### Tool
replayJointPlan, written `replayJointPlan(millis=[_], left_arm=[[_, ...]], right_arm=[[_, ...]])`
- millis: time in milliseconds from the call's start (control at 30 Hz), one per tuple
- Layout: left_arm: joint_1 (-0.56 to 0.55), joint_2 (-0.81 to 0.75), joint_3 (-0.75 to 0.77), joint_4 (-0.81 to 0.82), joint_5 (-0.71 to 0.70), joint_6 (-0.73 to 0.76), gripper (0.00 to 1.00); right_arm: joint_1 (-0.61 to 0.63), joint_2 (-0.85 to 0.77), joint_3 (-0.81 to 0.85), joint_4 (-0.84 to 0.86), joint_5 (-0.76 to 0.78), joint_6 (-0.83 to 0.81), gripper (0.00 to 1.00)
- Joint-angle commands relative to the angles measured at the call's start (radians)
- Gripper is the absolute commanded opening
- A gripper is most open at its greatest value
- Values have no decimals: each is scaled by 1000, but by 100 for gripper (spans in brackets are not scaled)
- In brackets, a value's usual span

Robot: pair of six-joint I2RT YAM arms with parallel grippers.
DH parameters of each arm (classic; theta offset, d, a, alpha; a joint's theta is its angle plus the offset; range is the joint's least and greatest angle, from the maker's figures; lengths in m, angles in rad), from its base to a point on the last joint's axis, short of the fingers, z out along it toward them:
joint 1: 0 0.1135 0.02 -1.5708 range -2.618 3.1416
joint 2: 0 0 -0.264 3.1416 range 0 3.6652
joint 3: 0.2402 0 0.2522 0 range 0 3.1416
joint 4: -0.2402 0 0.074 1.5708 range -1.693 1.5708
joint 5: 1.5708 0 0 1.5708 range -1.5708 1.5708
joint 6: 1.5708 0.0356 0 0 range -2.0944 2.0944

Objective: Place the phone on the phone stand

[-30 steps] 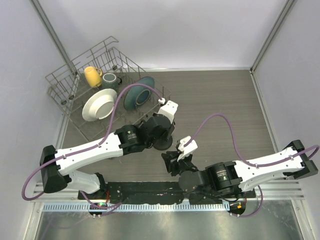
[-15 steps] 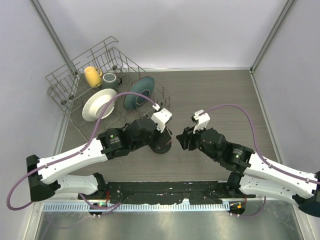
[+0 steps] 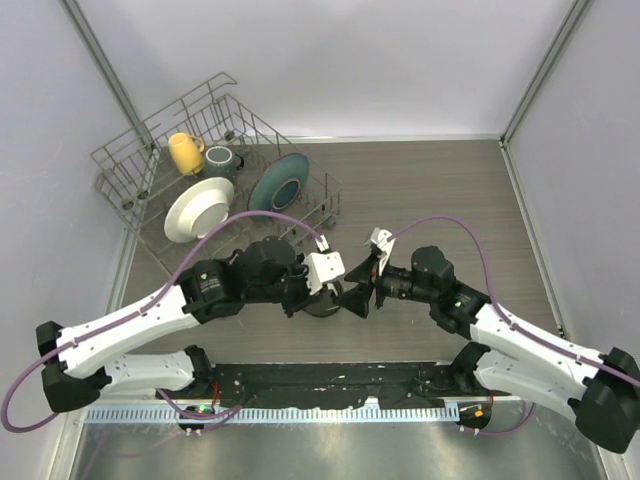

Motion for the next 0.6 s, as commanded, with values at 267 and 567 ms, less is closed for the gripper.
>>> replayJointPlan(millis=[267, 567], left_arm=[[76, 86, 147, -85, 295, 180, 0], [128, 179, 251, -157, 399, 209, 0]], right_arm=[[-41, 76, 162, -66, -210, -142, 75], [-41, 74, 242, -163, -274, -186, 71]])
